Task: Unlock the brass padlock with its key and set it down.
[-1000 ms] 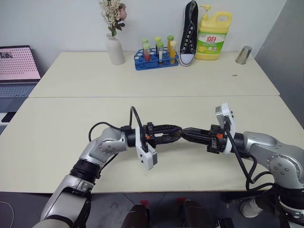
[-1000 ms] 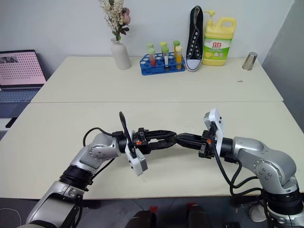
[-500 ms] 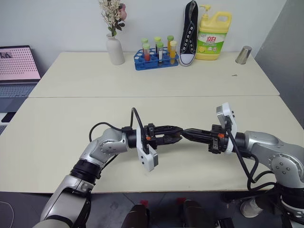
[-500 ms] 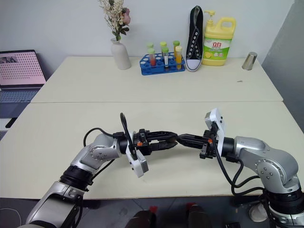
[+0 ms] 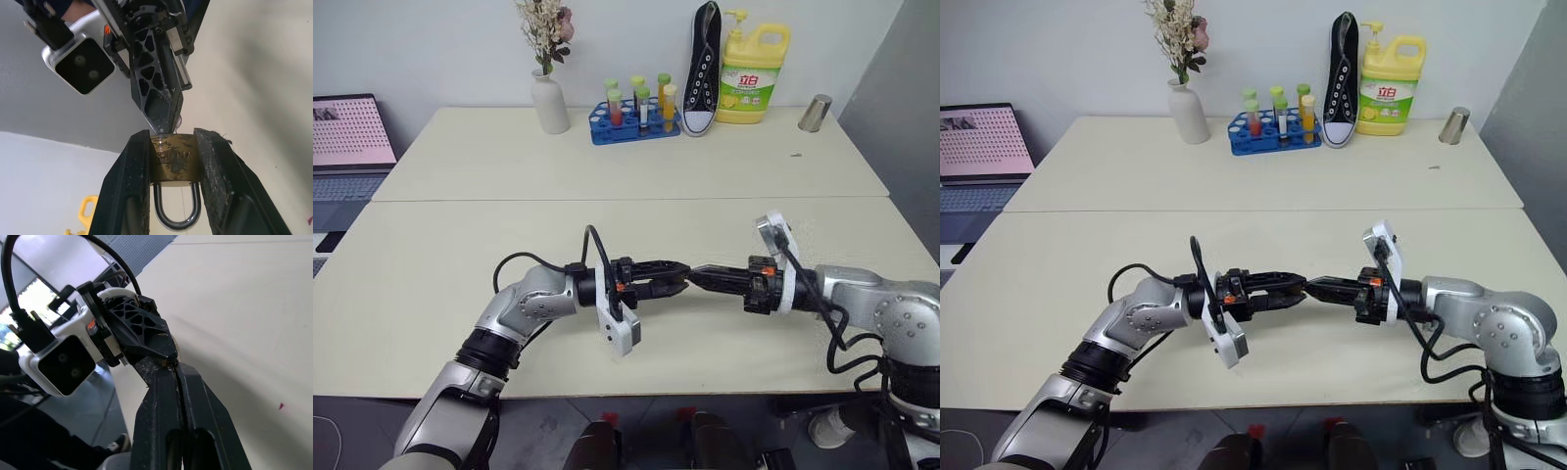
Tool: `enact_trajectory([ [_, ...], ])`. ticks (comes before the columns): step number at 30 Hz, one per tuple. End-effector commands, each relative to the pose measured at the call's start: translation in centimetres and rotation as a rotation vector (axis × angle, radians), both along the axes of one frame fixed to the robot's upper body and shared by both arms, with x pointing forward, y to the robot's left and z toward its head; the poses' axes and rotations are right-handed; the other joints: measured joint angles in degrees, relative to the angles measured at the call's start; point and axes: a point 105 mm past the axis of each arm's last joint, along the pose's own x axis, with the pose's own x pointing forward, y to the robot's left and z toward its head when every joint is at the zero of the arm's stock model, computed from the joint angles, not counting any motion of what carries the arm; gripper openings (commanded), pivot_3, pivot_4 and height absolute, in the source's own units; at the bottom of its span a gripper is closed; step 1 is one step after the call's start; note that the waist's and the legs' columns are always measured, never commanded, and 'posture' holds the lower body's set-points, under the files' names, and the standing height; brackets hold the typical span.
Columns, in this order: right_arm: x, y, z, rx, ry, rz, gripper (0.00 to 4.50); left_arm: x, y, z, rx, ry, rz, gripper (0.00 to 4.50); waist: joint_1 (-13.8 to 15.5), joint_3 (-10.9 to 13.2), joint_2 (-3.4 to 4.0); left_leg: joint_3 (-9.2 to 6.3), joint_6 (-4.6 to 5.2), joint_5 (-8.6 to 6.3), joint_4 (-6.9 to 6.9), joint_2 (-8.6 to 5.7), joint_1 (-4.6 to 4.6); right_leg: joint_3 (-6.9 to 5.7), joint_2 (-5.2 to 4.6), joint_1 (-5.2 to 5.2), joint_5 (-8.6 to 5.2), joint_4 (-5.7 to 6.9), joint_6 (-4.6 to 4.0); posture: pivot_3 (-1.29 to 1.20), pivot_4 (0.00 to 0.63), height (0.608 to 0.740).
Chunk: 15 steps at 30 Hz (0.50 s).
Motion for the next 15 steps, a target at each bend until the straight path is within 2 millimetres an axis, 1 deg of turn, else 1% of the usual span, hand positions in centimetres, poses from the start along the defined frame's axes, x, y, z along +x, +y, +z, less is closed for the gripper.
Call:
enact_trajectory([
  [1,-0.87,1.0,0.44,0.053,0.08,0.063,0.0,0.07,-0.01,2.17,-0.07,-0.076,-0.005,0.99,-0.01,0.0,0.0,0.01,0.0,0.0,-0.01,0.0,0.0,0.01,0.0,-0.01,0.0,0.0,0.0,0.0,0.15,0.74],
  [8,-0.93,1.51,0.72,0.097,0.17,0.066,0.0,-0.15,-0.13,1.94,-0.06,-0.092,-0.017,0.99,-0.01,0.0,0.0,0.01,0.01,-0.01,-0.01,0.01,-0.02,0.02,0.0,-0.01,0.0,0.0,0.0,0.0,0.15,0.74],
  [15,-1.18,1.93,0.87,0.099,0.198,0.069,0.0,-0.18,-0.22,1.78,-0.056,-0.098,-0.019,0.99,-0.03,0.0,0.01,0.01,0.02,-0.01,-0.01,0.02,-0.02,0.02,0.0,-0.01,0.0,0.0,0.0,0.0,0.15,0.74],
])
